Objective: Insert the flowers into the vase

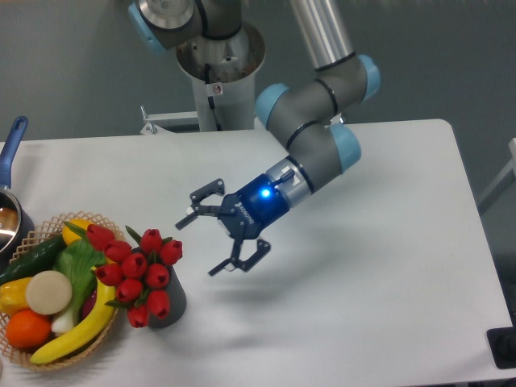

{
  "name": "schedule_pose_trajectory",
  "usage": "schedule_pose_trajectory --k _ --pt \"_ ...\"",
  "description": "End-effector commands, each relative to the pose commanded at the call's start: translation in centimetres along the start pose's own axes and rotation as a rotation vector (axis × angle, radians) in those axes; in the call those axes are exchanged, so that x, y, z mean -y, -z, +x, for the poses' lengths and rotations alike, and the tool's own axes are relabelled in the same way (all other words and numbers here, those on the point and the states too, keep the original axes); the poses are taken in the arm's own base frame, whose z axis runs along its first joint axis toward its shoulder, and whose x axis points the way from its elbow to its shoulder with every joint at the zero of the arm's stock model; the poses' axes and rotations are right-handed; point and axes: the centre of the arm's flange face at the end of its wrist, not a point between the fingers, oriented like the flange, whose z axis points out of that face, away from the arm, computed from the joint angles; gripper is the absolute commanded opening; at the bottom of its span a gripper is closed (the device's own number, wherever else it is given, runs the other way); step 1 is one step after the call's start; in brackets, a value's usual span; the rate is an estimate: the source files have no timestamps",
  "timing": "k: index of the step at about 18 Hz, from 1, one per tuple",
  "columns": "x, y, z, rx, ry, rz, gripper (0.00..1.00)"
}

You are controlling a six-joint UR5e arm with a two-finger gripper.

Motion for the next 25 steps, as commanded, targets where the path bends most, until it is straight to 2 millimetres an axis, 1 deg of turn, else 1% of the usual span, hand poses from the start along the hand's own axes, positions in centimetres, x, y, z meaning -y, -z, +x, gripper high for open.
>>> schedule_pose_trajectory --k 1,3,5,7,8,10,11,13,14,16,18,19,20,21,23,25 --pt "0.8 1.0 -0.2 0.024 -0.019 -0.029 1.0" --pt "1.4 3.4 -0.4 0.084 -0.041 -0.1 1.0" --pt "1.3 5.5 -0.6 0.147 -0.055 -0.214 1.0" --pt "1.7 7.4 -1.0 0.212 -0.074 -0.371 1.0" --pt "1.8 8.7 -1.6 0.263 -0.084 -0.512 1.0" --pt "1.2 10.0 -2.1 0.314 -0.081 -0.702 1.0" --pt "1.3 10.4 -2.4 0.332 -0.083 -0.754 1.0" --pt "1.0 10.7 -2.9 0.348 -0.065 -0.784 1.0" --pt "0.6 10.8 -3.2 0.35 -0.054 -0.801 1.0" --pt "-0.1 11.6 -4.1 0.362 -0.031 -0.899 1.0" --pt "-1.9 11.8 -4.9 0.355 -0.005 -1.016 1.0" --pt "-2.7 11.7 -5.3 0.349 0.006 -1.039 1.0" --pt "-3.1 11.6 -5.7 0.344 0.005 -1.047 1.0" --pt "-3.2 11.5 -6.0 0.34 0.002 -1.048 1.0" --pt "-3.3 12.1 -6.1 0.336 -0.015 -1.052 1.0" --pt "-3.0 12.4 -6.3 0.302 -0.088 -1.07 1.0"
